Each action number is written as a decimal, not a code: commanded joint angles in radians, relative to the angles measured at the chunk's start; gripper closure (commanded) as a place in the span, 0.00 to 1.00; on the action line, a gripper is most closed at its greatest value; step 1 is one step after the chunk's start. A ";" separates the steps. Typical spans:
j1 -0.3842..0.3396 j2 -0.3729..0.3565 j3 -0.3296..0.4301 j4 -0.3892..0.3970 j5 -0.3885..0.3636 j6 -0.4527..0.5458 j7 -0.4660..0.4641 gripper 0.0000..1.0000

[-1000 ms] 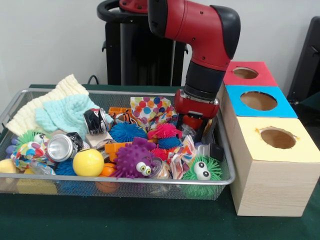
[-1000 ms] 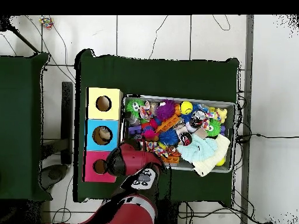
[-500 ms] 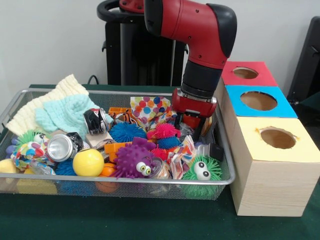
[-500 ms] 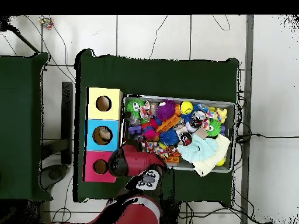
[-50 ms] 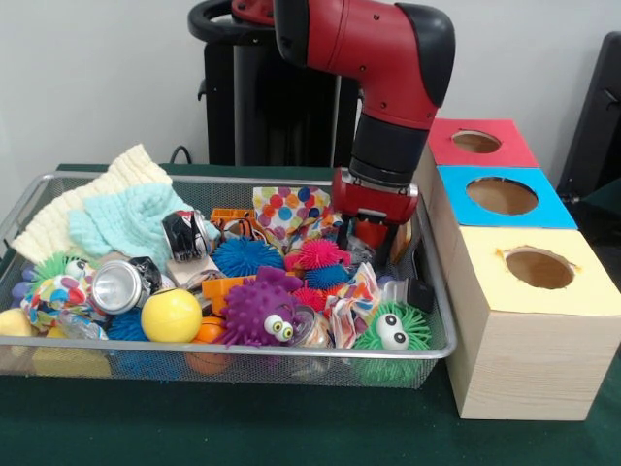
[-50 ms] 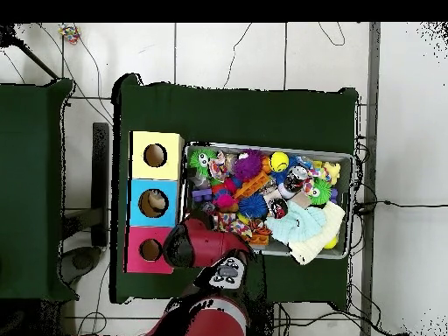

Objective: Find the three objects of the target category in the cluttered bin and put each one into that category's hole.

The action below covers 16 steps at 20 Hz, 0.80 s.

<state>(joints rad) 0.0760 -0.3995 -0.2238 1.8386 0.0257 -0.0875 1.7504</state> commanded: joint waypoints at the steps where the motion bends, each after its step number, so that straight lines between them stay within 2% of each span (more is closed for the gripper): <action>1: -0.040 -0.086 0.106 0.119 -0.017 0.103 0.160 1.00; 9: -0.023 -0.289 0.083 0.190 0.001 0.250 0.135 1.00; 16: 0.021 -0.399 0.047 0.168 0.024 0.394 0.139 1.00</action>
<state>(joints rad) 0.0792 -0.6896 -0.2175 1.9729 0.0249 0.1361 1.7504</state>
